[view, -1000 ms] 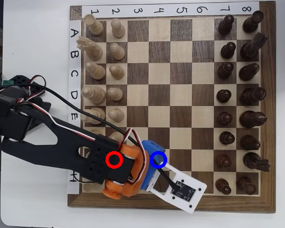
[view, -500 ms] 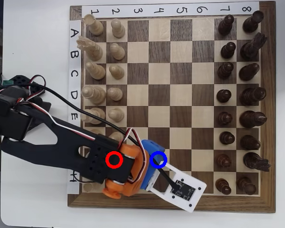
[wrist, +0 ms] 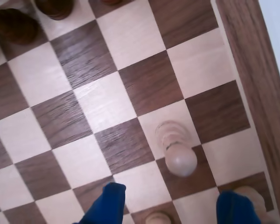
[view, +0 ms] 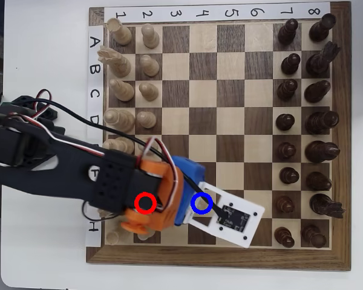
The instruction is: Move the piece to destination
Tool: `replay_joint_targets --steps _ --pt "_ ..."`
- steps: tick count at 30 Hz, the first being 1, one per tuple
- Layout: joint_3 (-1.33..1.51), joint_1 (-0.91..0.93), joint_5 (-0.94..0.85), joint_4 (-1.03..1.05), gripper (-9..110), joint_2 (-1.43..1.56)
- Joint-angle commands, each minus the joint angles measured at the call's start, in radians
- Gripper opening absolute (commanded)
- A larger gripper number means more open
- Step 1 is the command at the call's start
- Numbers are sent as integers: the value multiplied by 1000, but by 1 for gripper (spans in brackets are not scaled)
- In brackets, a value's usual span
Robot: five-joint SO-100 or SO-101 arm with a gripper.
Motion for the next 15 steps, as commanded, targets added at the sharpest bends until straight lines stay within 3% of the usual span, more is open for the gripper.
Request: replay_joint_targets --steps 1,8,15 --pt "-81 -15 -54 109 28 394" --pt "-100 38 -368 179 21 707" --pt "-101 -48 -706 212 21 1002"
